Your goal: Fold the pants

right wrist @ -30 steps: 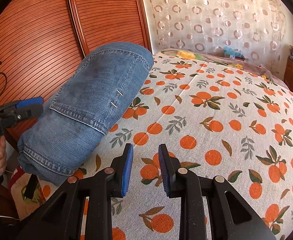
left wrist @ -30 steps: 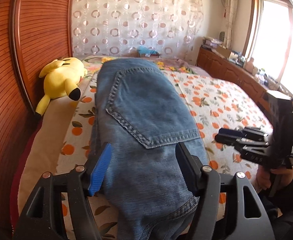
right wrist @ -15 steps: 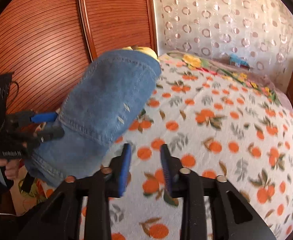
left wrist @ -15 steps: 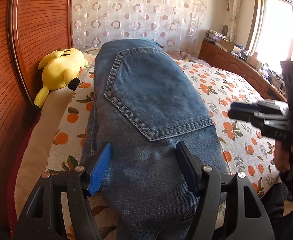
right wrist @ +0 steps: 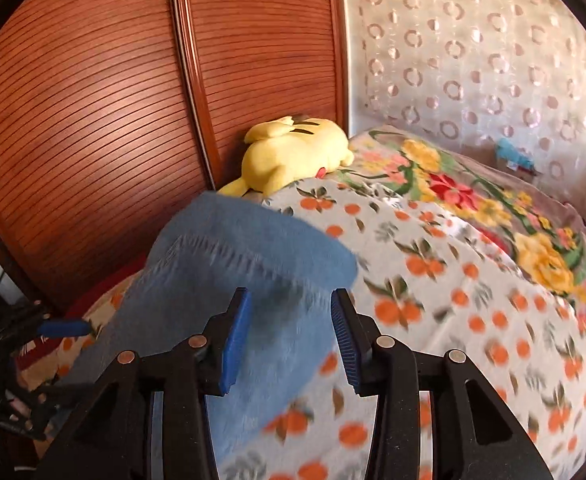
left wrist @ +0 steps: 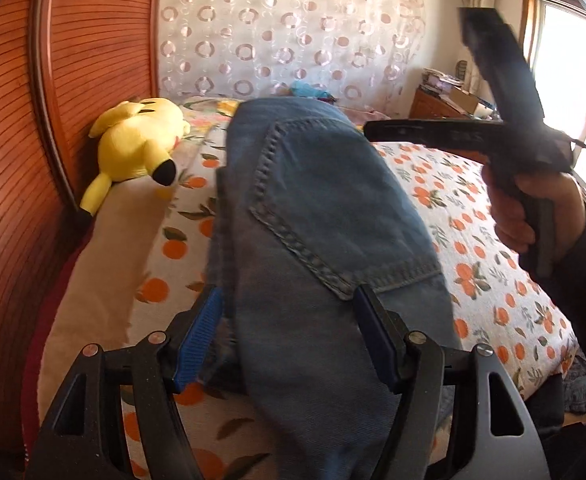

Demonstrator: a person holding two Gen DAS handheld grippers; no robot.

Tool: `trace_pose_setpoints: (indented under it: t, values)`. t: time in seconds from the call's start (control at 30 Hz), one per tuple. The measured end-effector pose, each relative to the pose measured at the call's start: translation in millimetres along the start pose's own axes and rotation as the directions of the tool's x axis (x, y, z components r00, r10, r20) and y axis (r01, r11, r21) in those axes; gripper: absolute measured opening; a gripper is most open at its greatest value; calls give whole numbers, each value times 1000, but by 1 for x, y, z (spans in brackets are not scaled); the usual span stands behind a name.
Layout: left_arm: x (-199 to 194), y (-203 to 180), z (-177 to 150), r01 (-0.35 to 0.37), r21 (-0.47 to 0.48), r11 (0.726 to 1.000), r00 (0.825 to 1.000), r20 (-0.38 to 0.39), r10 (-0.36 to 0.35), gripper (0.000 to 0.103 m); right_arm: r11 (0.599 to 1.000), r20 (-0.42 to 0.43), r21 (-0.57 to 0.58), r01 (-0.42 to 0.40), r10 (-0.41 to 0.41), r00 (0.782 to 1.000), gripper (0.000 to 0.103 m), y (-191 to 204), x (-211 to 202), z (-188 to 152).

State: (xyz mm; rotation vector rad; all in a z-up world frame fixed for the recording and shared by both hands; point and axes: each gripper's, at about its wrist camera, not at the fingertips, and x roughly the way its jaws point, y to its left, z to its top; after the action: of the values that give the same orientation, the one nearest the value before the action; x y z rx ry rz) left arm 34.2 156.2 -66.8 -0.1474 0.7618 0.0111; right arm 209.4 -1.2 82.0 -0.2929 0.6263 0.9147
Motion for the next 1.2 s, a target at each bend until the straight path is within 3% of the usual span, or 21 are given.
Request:
trace_pose_setpoints:
  t: [0.23, 0.33, 0.57, 0.77, 0.9, 1.03, 1.1, 1.2]
  values:
    - [23, 15, -5, -5, -42, 999, 999, -46, 3, 69, 1000, -93, 25, 2, 1, 996, 51, -34, 61, 10]
    - [27, 23, -8, 26, -79, 996, 998, -49, -30, 69, 997, -103, 70, -44, 52, 993, 57, -47, 78, 14]
    - [27, 23, -8, 40, -90, 995, 997, -58, -46, 69, 976, -85, 165, -145, 160, 983, 60, -69, 85, 19]
    - [31, 31, -12, 80, -138, 987, 994, -57, -89, 70, 969, -69, 178, -169, 184, 980, 61, -78, 86, 15]
    - [28, 31, -10, 65, -135, 989, 995, -68, -75, 70, 958, -38, 194, -211, 222, 974, 61, -82, 75, 10]
    - [26, 33, -13, 53, -133, 990, 994, -85, -64, 70, 963, -60, 171, -206, 219, 974, 68, -77, 75, 5]
    - [29, 38, -16, 57, -157, 986, 993, -93, -72, 77, 966, -92, 181, -187, 206, 974, 74, -78, 85, 2]
    - [29, 38, -18, 51, -164, 985, 994, -89, -66, 77, 962, -130, 196, -188, 216, 968, 74, -75, 98, 0]
